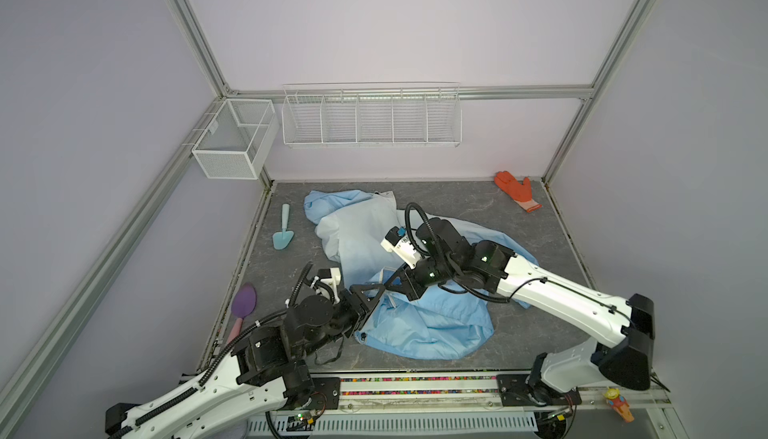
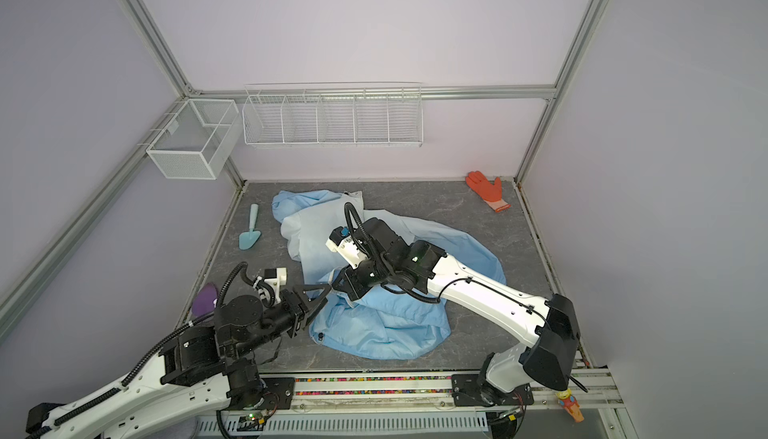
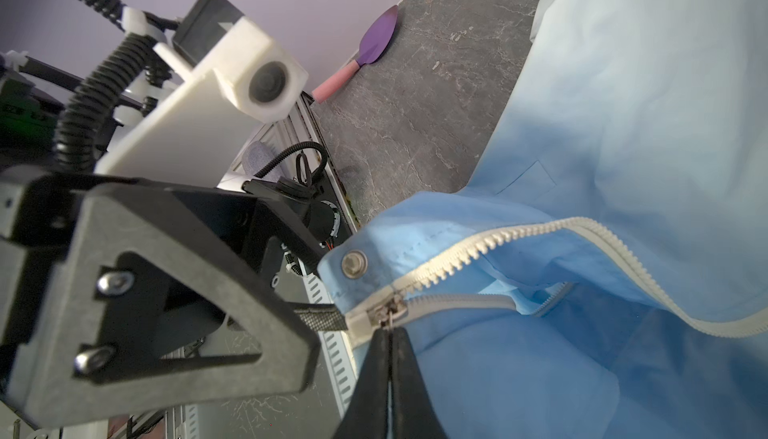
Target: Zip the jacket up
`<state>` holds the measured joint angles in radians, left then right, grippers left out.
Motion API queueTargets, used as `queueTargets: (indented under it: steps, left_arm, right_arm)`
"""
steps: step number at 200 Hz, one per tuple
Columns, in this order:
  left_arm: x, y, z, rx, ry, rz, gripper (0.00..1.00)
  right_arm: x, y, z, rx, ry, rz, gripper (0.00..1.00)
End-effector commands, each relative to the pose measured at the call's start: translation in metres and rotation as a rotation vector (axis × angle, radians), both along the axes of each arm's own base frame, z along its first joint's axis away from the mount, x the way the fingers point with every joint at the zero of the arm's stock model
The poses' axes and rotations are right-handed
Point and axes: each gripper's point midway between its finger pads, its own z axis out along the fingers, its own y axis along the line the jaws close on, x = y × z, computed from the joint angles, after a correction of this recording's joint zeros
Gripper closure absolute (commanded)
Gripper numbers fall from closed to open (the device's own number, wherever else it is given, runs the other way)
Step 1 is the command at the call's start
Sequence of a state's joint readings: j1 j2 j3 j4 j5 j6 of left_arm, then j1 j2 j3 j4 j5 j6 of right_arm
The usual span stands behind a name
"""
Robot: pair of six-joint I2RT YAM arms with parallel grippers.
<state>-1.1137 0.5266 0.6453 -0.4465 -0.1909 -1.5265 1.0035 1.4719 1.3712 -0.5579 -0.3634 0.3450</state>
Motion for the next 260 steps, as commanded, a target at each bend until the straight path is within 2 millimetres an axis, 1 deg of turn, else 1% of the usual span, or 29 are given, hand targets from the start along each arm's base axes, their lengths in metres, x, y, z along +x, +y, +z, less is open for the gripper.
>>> queueTargets:
  steps: [1,34,44,68,112,137,162,183,220,238,260]
  left_arm:
    - [0.005,0.008,0.002,-0.026,-0.005,0.059,0.50]
    - [0.008,0.018,-0.006,-0.025,-0.004,0.100,0.54]
    - [0.008,0.018,-0.010,-0.025,0.000,0.102,0.55]
    - [0.008,0.017,-0.015,-0.021,0.006,0.100,0.56]
    - [0.009,0.020,-0.015,-0.013,0.003,0.114,0.58]
    - [0.010,0.020,-0.017,-0.009,0.003,0.117,0.62]
    - [0.010,0.020,-0.017,-0.009,0.003,0.117,0.68]
    - [0.010,0.019,-0.017,-0.005,0.001,0.113,0.75]
    - [0.008,0.018,-0.018,0.005,0.000,0.099,1.00]
    - [0.007,0.017,-0.016,0.010,-0.007,0.086,1.00]
    - [0.003,0.010,-0.014,0.031,-0.012,0.040,1.00]
  right_arm:
    - [-0.006,0.005,0.002,0.029,-0.001,0.013,0.93]
    - [-0.009,0.007,0.000,0.024,0.002,0.023,0.93]
    - [-0.010,0.007,0.000,0.026,0.000,0.024,0.93]
    - [-0.012,0.009,-0.001,0.024,0.001,0.031,0.93]
    - [-0.016,0.011,-0.005,0.009,-0.001,0.043,0.93]
    - [-0.019,0.012,-0.007,0.002,-0.007,0.053,0.93]
    - [-0.020,0.012,-0.009,-0.008,-0.010,0.056,0.93]
    - [-0.020,0.012,-0.012,-0.019,-0.014,0.056,0.93]
    - [-0.015,0.010,-0.018,-0.046,-0.026,0.034,0.93]
    - [-0.009,0.008,-0.022,-0.070,-0.044,0.007,0.93]
    - [0.003,0.002,-0.028,-0.108,-0.087,-0.044,0.93]
